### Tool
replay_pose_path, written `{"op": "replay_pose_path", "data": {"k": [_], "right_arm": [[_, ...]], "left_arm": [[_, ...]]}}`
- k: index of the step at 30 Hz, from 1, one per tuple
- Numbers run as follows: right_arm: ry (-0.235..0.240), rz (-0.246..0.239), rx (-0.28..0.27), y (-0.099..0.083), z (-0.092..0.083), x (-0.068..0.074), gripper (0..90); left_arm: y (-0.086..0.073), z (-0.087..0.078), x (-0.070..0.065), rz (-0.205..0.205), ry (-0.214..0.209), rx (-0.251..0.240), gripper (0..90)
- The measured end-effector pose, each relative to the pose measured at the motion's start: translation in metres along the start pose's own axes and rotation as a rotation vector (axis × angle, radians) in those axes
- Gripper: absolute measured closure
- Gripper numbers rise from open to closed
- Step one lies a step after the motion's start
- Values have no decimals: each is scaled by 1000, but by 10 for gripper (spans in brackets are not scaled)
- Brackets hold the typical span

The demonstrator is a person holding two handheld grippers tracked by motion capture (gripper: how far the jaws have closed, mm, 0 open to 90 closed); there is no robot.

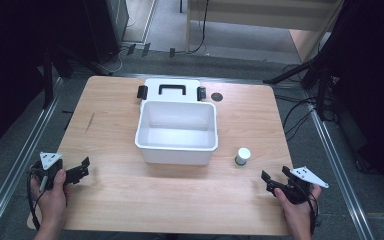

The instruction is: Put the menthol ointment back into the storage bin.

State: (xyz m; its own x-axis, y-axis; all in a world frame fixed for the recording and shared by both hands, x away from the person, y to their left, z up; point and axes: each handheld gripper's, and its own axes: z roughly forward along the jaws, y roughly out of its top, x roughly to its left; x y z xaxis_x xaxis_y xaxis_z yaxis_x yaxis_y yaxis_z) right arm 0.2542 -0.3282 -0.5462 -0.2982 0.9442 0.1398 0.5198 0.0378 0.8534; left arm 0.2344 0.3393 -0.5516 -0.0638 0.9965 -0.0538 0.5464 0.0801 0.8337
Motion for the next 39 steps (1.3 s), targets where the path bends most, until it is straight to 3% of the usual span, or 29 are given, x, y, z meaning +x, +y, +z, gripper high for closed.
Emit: {"op": "replay_pose_path", "data": {"k": [5, 9, 12, 14, 17, 24, 28, 31, 39], "right_arm": [[-18, 27, 72, 3, 4, 0, 159], [1, 8, 137, 11, 4, 3, 158], [-14, -14, 206, 20, 5, 6, 159], [-29, -34, 295, 27, 9, 7, 158], [-78, -104, 423, 37, 14, 10, 147], [-86, -199, 702, 61, 26, 20, 138], [-93, -229, 862, 71, 34, 25, 137], [-98, -258, 940, 77, 39, 29, 136], [-80, -331, 1061, 93, 49, 44, 139]], "left_arm": [[0, -1, 0, -3, -5, -2, 0], [0, 0, 0, 2, -5, -2, 0], [0, 0, 0, 3, -5, 0, 0], [0, 0, 0, 2, -6, 1, 0], [0, 1, 0, 2, -10, 6, 0], [1, 1, 1, -7, -17, 8, 0], [1, 2, 0, -7, -15, 10, 0], [1, 2, 0, -6, -14, 13, 0], [1, 2, 0, -7, -13, 13, 0]]}}
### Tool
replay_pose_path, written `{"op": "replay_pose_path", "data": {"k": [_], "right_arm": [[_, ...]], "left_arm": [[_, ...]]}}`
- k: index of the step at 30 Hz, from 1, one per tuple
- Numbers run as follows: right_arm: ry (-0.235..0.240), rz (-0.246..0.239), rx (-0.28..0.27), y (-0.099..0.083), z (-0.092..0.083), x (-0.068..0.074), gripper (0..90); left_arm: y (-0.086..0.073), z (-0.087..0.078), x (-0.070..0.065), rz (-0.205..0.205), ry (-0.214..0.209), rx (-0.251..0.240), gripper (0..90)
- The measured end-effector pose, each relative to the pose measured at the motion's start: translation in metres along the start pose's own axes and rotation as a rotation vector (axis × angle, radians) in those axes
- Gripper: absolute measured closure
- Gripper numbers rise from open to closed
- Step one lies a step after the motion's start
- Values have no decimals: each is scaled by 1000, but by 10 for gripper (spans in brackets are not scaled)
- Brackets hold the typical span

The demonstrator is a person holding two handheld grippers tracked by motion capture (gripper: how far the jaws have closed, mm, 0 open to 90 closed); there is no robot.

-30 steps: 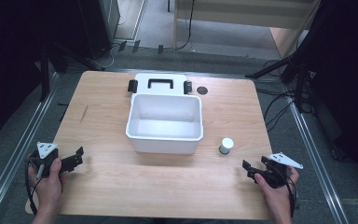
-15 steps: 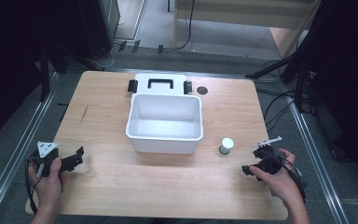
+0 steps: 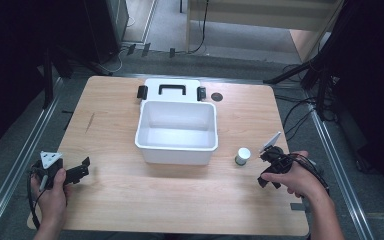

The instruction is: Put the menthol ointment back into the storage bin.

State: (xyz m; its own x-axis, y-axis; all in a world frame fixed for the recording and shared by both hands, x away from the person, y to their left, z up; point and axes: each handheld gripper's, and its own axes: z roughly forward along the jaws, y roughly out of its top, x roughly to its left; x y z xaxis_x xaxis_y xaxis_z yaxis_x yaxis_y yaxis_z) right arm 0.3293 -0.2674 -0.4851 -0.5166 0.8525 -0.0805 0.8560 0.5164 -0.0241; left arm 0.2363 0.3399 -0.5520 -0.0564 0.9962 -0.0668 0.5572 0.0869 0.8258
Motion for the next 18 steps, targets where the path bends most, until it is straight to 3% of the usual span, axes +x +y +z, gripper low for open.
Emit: {"op": "replay_pose_path", "data": {"k": [3, 14, 18], "right_arm": [[-1, -33, 15, 8, -4, 6, 138], [7, -49, 0, 38, -18, 17, 161], [48, -54, -25, 47, -20, 21, 167]], "left_arm": [[0, 0, 0, -1, 0, 1, 0], [0, 0, 0, -1, 2, 4, 0], [0, 0, 1, -7, -1, 4, 0]]}}
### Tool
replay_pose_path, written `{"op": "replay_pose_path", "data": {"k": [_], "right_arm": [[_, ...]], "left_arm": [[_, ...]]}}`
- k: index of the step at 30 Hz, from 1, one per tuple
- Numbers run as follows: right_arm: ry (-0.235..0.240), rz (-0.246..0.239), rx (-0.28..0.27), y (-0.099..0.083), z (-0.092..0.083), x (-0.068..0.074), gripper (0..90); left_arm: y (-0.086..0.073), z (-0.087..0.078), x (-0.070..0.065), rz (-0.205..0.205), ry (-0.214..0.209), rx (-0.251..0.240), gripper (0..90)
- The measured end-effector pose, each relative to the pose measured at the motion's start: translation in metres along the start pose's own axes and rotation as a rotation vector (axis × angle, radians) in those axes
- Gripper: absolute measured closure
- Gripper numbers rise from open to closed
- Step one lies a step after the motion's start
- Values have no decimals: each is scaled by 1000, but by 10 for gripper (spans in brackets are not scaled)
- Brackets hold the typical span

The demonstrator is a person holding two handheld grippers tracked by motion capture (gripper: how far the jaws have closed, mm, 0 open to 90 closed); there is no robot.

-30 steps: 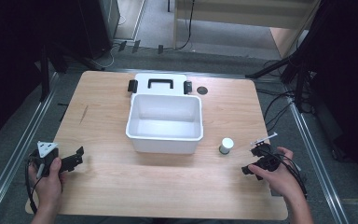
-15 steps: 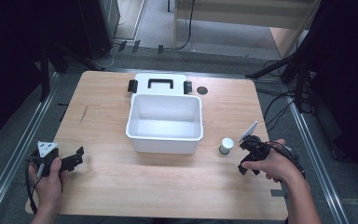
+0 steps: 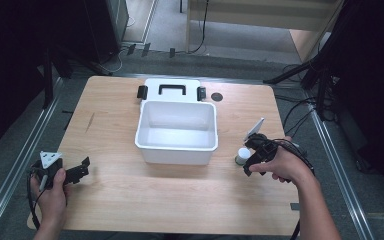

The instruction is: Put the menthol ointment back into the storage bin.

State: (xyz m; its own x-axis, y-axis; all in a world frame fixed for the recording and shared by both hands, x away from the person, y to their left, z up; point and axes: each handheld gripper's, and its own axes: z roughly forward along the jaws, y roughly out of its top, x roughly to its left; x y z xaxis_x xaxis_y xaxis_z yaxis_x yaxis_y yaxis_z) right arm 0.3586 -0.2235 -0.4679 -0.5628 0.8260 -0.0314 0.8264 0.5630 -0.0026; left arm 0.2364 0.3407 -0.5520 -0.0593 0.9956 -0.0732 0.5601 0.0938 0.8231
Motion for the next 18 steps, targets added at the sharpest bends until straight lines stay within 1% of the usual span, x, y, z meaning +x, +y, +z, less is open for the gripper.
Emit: {"op": "replay_pose_path", "data": {"k": [2, 4, 6, 7, 9, 12, 14, 15, 18], "right_arm": [[-6, 23, -6, 5, 0, 0, 185], [-7, 33, -16, 10, 0, -1, 199], [5, 42, -20, 13, 1, -1, 202], [12, 40, -27, 15, 1, -2, 210], [23, 51, -36, 19, 1, -3, 232], [29, 66, -54, 24, 1, -5, 256], [35, 81, -58, 27, 2, -5, 278], [35, 78, -60, 29, 2, -5, 294], [55, 83, -65, 33, 3, -3, 346]], "left_arm": [[0, 0, 0, -1, 0, 1, 0], [0, 0, 0, -1, 1, 1, 0], [0, 0, 0, -1, 1, 3, 0], [0, 0, 0, -1, 1, 1, 0], [0, 0, 0, -1, 1, 1, 0], [0, 0, 0, 0, 2, 1, 0], [0, 0, 0, 0, 2, 1, 0], [0, 0, 0, 0, 3, 1, 0], [0, 0, 0, -1, 2, 2, 0]]}}
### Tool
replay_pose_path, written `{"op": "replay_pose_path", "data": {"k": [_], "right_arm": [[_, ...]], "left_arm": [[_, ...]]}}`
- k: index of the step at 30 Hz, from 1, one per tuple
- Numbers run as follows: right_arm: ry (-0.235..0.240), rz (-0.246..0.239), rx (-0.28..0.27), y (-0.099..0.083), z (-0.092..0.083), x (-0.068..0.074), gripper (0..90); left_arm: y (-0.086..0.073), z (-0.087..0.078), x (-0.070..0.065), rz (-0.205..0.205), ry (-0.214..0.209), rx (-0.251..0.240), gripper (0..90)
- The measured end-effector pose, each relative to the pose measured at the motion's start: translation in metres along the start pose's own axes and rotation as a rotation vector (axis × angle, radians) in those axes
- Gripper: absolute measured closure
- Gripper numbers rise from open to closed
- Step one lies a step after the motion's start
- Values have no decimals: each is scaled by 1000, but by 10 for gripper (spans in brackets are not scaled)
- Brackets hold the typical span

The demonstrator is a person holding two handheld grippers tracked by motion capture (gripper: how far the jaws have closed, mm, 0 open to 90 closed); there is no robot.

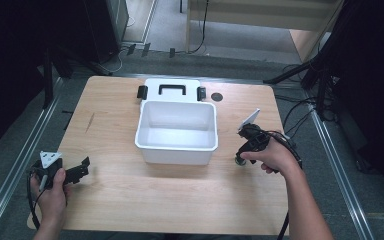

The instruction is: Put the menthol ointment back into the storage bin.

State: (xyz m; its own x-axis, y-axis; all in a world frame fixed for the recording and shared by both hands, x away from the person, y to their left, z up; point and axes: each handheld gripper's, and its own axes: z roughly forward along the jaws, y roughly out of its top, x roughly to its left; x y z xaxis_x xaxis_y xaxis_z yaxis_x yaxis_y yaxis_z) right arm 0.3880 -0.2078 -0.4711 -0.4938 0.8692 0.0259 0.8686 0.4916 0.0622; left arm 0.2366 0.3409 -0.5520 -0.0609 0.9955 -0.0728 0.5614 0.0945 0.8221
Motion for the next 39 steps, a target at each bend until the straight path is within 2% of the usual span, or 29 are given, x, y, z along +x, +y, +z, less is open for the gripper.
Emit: {"op": "replay_pose_path", "data": {"k": [4, 13, 21, 32, 39], "right_arm": [[3, 2, -18, 4, 1, 1, 390], [-14, 3, 0, 7, 3, 4, 506], [-8, -42, 12, 8, 0, 5, 514], [-9, -104, -15, 14, -32, 10, 515], [-35, -144, -23, 20, -57, 16, 514]], "left_arm": [[0, 0, 0, -1, -2, 0, 0], [0, 0, 0, 0, -1, 0, 0], [0, 0, 0, 1, 0, 0, 0], [0, 0, 0, 1, 1, 0, 0], [0, 0, 0, 4, 1, 2, 0]]}}
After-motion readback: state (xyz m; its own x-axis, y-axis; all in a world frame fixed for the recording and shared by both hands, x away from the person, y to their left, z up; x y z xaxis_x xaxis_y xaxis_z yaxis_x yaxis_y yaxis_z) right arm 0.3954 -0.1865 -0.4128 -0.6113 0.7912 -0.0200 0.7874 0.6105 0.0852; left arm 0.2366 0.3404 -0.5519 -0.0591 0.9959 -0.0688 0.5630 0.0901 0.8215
